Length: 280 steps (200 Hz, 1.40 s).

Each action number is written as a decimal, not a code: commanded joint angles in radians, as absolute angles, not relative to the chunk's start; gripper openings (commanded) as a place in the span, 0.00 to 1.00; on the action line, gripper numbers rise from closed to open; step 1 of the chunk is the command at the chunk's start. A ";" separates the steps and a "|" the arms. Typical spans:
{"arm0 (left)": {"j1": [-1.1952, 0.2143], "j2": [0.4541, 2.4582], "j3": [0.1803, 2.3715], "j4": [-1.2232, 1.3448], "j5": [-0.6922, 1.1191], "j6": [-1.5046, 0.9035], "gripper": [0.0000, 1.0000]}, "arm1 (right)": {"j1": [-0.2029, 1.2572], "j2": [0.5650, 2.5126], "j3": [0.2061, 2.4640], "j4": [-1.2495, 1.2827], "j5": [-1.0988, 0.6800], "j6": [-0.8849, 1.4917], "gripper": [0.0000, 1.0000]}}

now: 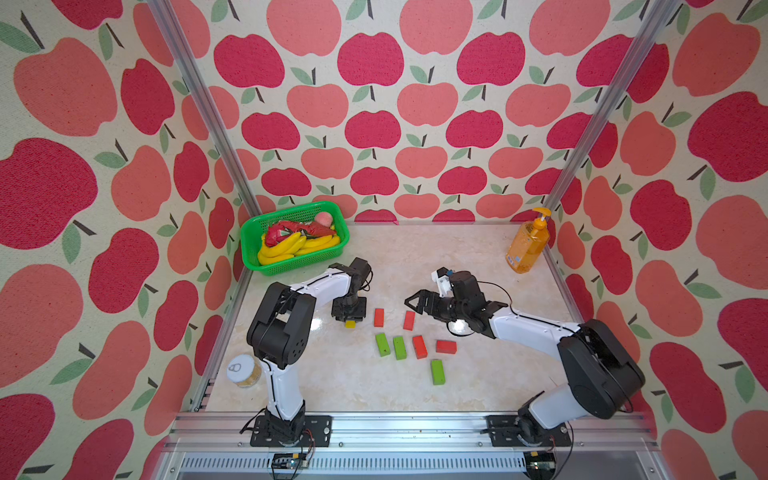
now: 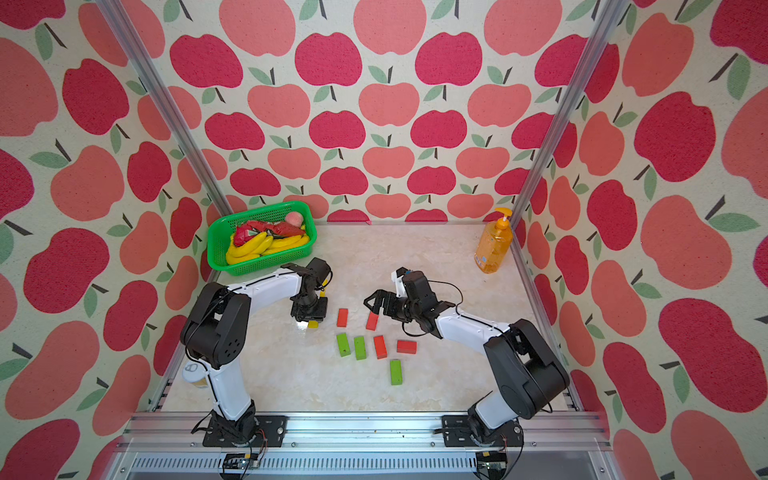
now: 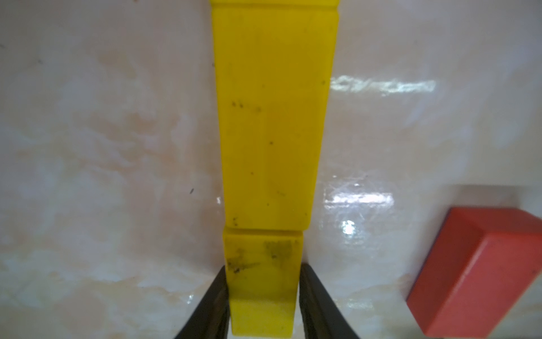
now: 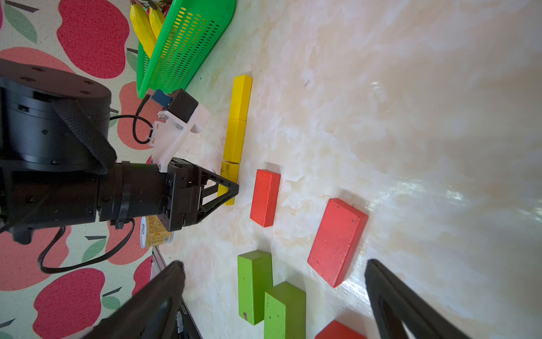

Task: Assemble the letter k with building blocks
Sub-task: Assemble the building block at the center of the board.

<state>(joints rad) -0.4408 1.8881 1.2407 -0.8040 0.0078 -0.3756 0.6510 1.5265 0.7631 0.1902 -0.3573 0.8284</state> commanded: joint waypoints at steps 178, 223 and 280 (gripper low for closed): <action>-0.432 1.943 1.275 -0.848 -0.031 -0.394 0.35 | 0.655 1.512 0.766 0.194 -0.361 0.820 0.99; -0.430 1.946 1.280 -0.850 -0.037 -0.391 0.35 | 0.656 1.512 0.765 0.194 -0.360 0.821 0.99; -0.426 1.945 1.281 -0.853 -0.033 -0.390 0.42 | 0.656 1.511 0.765 0.196 -0.362 0.822 0.99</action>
<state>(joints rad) -0.4358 1.9114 1.2720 -0.8310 -0.0032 -0.3759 0.6510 1.5265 0.7631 0.1902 -0.3569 0.8284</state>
